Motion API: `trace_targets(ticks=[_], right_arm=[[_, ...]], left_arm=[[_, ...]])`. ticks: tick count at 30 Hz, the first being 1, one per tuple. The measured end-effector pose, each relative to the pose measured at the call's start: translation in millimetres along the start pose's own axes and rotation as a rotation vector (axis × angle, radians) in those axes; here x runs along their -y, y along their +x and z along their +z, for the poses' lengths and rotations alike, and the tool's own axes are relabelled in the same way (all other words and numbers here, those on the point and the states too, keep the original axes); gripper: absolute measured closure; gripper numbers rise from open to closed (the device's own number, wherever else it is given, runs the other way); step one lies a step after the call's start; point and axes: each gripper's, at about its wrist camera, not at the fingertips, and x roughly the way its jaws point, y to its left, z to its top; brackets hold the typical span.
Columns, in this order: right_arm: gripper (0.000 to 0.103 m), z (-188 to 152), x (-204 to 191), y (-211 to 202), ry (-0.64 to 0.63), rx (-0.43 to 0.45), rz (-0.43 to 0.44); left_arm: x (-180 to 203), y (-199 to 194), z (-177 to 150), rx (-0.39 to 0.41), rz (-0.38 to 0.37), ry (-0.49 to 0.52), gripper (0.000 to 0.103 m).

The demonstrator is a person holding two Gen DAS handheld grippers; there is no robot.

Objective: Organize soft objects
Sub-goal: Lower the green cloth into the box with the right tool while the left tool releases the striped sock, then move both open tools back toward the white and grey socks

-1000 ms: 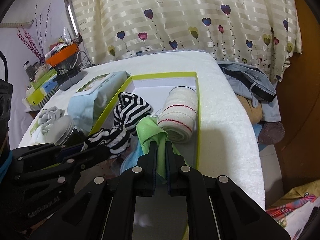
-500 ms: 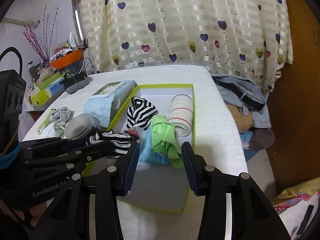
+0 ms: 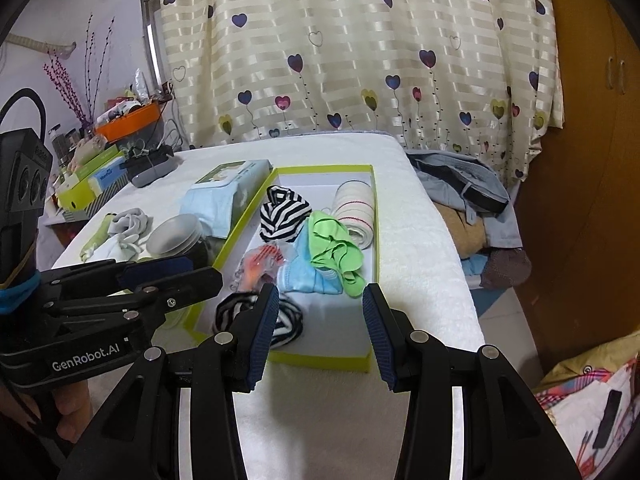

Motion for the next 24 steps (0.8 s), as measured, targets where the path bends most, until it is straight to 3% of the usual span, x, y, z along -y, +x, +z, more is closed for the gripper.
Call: trace_targets(ticks=[24], right_arm=[[0.058, -0.4, -60.6, -20.2, -0.085, 0.051, 0.081]], left_arm=[[-39.6, -55.9, -22.5, 0.073, 0.06, -0.042, 0.066]])
